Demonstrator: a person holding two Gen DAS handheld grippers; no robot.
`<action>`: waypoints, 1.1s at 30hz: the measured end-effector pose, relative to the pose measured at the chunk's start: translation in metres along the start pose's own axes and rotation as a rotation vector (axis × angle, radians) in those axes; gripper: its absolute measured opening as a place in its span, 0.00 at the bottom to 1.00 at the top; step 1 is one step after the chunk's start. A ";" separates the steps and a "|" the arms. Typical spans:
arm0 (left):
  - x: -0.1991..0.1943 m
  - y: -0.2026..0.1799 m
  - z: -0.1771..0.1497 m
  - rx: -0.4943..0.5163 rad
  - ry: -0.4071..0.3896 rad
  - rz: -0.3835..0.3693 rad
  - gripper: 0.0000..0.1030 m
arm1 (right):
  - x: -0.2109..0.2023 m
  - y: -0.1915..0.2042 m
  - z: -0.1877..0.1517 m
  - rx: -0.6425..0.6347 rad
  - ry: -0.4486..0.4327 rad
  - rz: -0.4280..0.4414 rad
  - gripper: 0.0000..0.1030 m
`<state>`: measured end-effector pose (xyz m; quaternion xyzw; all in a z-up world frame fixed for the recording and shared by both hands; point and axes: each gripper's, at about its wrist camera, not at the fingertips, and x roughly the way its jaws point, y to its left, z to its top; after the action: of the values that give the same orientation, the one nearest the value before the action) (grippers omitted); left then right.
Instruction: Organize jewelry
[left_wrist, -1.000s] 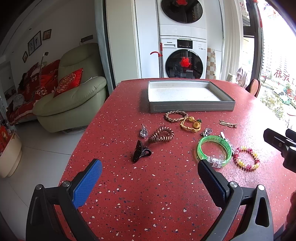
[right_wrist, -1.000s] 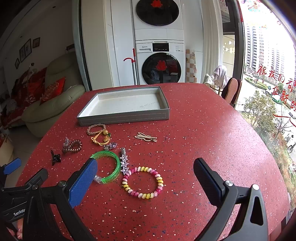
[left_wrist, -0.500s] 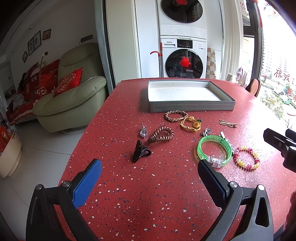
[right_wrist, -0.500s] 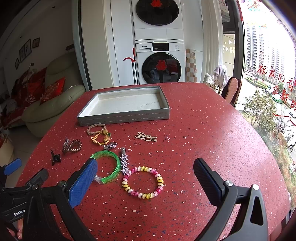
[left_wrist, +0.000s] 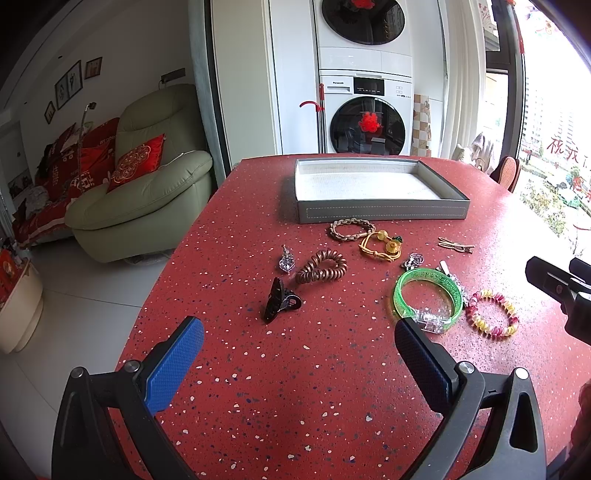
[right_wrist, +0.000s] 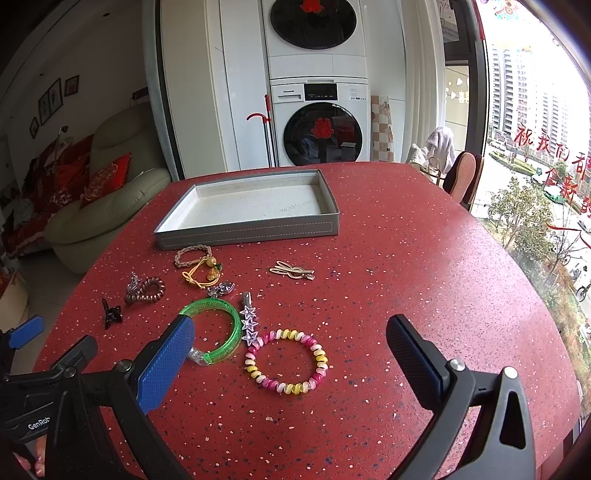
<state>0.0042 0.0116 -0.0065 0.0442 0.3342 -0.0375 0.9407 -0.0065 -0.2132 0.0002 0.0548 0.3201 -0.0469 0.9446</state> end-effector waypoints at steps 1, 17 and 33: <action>0.000 0.000 -0.001 0.000 0.000 0.000 1.00 | 0.000 0.000 0.000 0.000 0.000 0.000 1.00; 0.004 -0.003 -0.001 0.012 0.019 0.002 1.00 | 0.004 -0.001 -0.004 0.006 0.011 0.003 1.00; 0.038 0.010 0.011 0.030 0.133 -0.035 1.00 | 0.027 -0.020 -0.008 0.009 0.157 -0.050 1.00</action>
<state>0.0415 0.0191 -0.0212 0.0548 0.3963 -0.0558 0.9148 0.0077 -0.2333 -0.0235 0.0548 0.3942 -0.0673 0.9149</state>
